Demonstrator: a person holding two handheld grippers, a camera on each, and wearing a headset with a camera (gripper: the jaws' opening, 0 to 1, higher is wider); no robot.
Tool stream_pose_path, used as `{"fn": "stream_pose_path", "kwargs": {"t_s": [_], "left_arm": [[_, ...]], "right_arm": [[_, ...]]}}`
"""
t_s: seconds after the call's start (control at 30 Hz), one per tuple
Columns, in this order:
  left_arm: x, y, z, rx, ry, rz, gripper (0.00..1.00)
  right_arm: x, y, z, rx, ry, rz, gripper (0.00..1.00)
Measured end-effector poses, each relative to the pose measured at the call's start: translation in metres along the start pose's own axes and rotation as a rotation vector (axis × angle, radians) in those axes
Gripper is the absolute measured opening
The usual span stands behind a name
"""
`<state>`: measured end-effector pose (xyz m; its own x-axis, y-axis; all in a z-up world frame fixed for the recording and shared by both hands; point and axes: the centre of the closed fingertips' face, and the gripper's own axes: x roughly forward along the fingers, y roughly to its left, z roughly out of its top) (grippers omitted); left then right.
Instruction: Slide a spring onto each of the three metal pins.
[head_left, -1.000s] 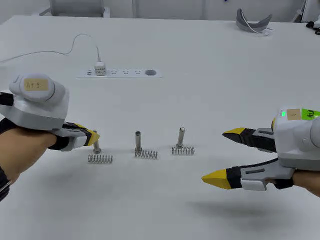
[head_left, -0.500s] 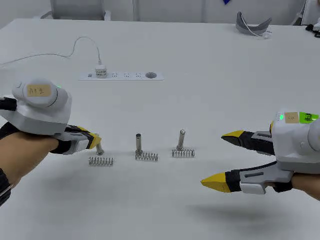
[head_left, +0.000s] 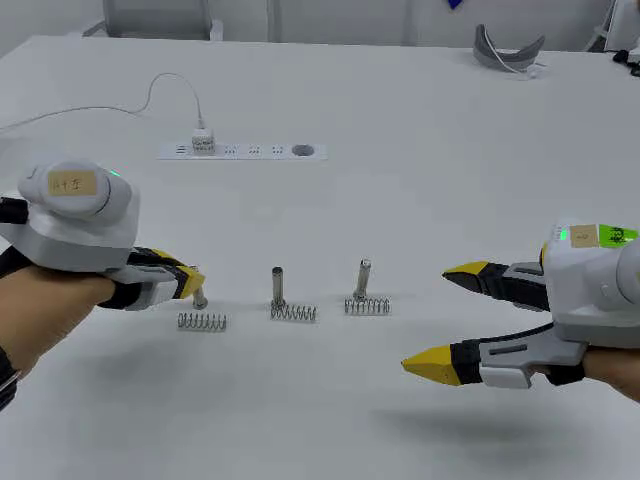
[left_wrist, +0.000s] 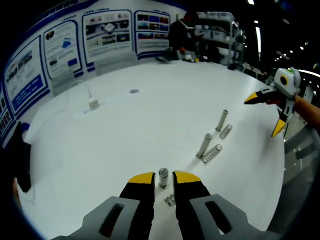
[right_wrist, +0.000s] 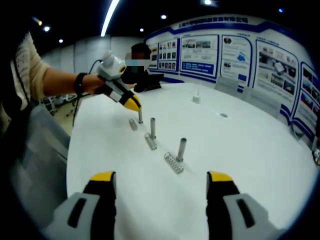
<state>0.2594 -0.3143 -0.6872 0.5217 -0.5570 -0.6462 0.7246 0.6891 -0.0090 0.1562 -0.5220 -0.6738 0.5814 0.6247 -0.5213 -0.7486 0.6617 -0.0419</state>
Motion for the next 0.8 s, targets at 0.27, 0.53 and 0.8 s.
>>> {"fn": "stream_pose_path", "kwargs": {"t_s": [0.27,0.53,0.8], "left_arm": [[-0.008,0.002,-0.008,-0.008,-0.007,-0.003,0.19],[-0.01,-0.003,-0.024,0.019,0.024,-0.048,0.21],[-0.002,-0.015,-0.033,0.083,0.047,-0.123,0.22]], "right_arm": [[0.001,0.001,0.001,-0.004,0.002,0.0,0.75],[0.001,0.001,0.0,-0.005,0.006,0.003,0.75],[0.001,0.002,-0.001,-0.005,0.008,0.002,0.75]]}}
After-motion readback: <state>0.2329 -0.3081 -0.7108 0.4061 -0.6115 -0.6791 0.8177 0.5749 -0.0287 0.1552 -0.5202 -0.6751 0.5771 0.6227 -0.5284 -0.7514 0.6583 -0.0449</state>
